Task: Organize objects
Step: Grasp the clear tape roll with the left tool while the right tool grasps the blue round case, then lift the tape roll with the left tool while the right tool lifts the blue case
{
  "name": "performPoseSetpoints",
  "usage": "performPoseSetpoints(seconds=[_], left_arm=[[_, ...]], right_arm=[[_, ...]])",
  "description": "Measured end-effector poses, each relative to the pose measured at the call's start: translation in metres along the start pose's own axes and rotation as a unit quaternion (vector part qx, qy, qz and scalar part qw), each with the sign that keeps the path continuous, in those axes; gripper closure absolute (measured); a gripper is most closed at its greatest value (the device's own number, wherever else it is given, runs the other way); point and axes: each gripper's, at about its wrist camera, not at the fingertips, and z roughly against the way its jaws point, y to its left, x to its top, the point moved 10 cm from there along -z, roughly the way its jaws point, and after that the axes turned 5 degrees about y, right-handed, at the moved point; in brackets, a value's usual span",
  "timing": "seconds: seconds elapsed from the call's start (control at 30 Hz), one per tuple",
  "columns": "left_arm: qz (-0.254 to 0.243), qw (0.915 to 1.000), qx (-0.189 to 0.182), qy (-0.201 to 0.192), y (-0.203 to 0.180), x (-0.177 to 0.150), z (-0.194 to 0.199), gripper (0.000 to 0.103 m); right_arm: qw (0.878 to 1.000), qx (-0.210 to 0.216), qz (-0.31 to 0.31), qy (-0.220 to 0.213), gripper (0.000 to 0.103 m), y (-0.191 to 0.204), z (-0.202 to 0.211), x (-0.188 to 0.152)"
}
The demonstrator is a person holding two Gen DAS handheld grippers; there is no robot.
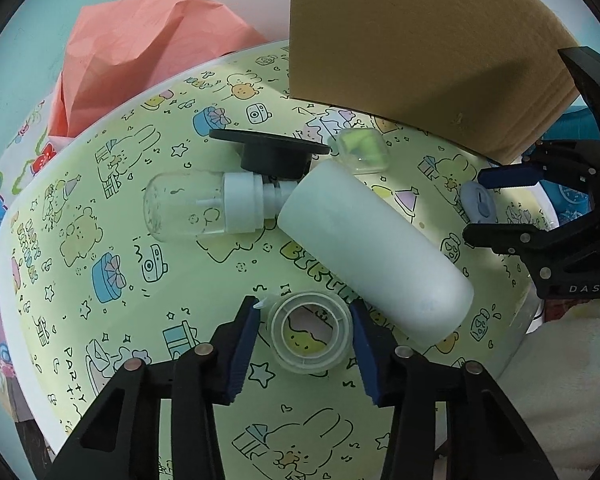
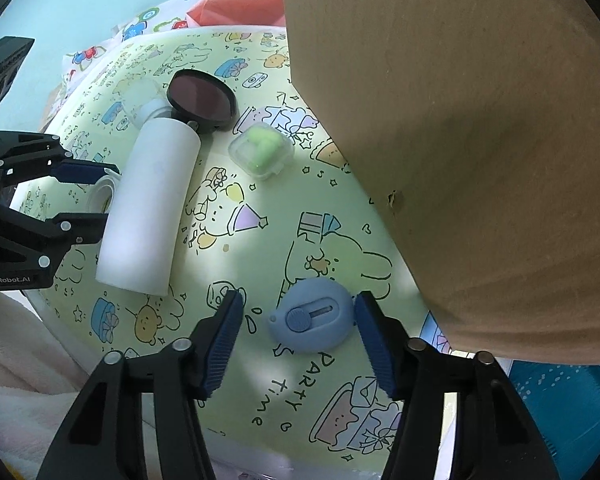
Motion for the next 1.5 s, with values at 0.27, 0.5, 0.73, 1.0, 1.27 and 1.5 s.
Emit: performPoseSetpoints(seconds=[0.27, 0.5, 0.73, 1.0, 1.27, 1.5], left_arm=[[-0.002, 1.0, 0.006, 0.004, -0.004, 0.003, 0.0, 0.062], [-0.004, 0.9999, 0.011, 0.007, -0.001, 0.005, 0.002, 0.062], [-0.008, 0.9997, 0.018, -0.011, 0.001, 0.013, 0.019, 0.062], [-0.006, 0.9987, 0.035, -0.035, -0.001, 0.02, 0.048, 0.062], [-0.008, 0.9971, 0.048, -0.06, -0.009, 0.023, 0.079, 0.062], [-0.008, 0.9953, 0.062, -0.073, -0.013, 0.03, 0.101, 0.062]], right_arm=[[1.0, -0.003, 0.002, 0.002, 0.053, 0.004, -0.002, -0.003], [1.0, 0.002, 0.012, -0.01, 0.053, 0.01, 0.003, 0.007], [0.999, 0.011, 0.02, -0.034, 0.053, 0.02, 0.018, 0.025], [0.998, 0.017, 0.026, -0.063, 0.053, 0.029, 0.044, 0.039], [0.995, 0.014, 0.031, -0.095, 0.053, 0.036, 0.076, 0.048], [0.993, 0.009, 0.036, -0.116, 0.053, 0.042, 0.1, 0.053]])
